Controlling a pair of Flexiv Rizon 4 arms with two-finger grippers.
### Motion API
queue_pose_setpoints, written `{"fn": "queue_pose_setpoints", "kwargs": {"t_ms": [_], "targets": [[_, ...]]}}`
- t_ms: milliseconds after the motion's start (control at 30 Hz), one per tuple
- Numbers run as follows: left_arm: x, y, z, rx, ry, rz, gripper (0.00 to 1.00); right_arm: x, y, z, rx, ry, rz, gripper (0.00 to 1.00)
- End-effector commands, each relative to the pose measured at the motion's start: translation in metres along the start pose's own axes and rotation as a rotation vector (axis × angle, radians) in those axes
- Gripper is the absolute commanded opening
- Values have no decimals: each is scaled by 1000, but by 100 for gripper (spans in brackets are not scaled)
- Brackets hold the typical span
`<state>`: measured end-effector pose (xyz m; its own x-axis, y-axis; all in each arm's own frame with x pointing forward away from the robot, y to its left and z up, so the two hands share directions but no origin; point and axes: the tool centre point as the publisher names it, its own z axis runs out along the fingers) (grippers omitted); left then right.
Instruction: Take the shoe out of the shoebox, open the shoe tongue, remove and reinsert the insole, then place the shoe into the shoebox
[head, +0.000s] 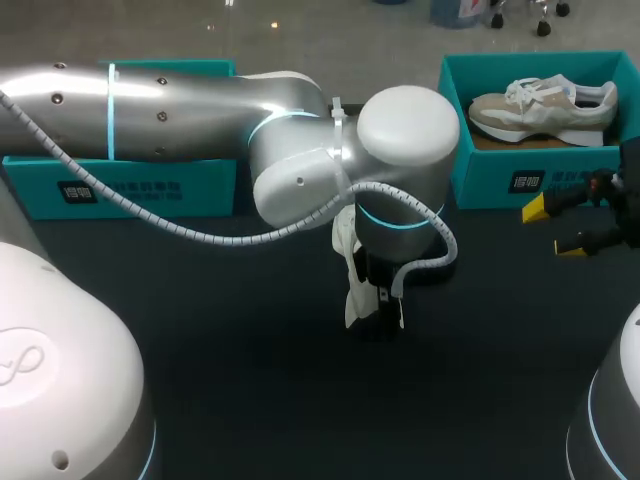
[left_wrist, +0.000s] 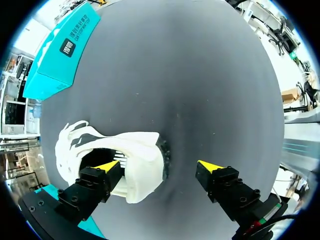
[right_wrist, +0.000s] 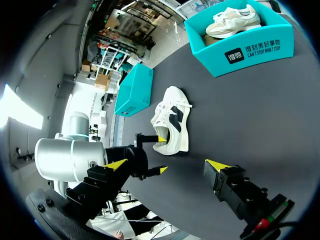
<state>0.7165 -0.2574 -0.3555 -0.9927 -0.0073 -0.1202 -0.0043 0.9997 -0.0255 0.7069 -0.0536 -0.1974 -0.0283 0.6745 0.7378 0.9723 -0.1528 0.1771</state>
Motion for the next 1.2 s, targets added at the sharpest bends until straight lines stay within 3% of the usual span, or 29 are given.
{"fn": "queue_pose_setpoints", "kwargs": {"t_ms": [33, 267, 333, 600, 667, 733, 767, 833, 900, 933, 967, 1200], "targets": [[0, 5, 5, -9, -4, -21, 100, 0, -1, 0, -1, -4, 2, 100], [-3, 13, 23, -38, 27, -29, 100, 0, -1, 0, -1, -4, 2, 100], [-2, 13, 28, -45, 32, -19, 92, 0, -1, 0, -1, -4, 2, 100], [-3, 8, 46, -64, 64, 5, 87, 0, -1, 0, -1, -4, 2, 100], [-3, 8, 46, -66, 66, 5, 74, 0, -1, 0, -1, -4, 2, 100], [-3, 9, 47, -67, 68, 3, 67, 0, -1, 0, -1, -4, 2, 100], [-3, 10, 47, -67, 71, 0, 52, 0, -1, 0, -1, -4, 2, 100], [-2, 12, 47, -63, 82, -4, 43, 0, -1, 0, -1, -4, 2, 100], [-1, 13, 47, -59, 90, -7, 28, 0, -1, 0, -1, -4, 2, 100], [-1, 14, 47, -57, 95, -8, 7, 0, -1, 0, -1, -4, 2, 100], [0, 15, 46, -56, 96, -9, 0, 0, -1, 0, -1, -4, 2, 100], [0, 17, 24, -35, 146, -35, 0, 0, -1, 0, -1, -4, 2, 100]]}}
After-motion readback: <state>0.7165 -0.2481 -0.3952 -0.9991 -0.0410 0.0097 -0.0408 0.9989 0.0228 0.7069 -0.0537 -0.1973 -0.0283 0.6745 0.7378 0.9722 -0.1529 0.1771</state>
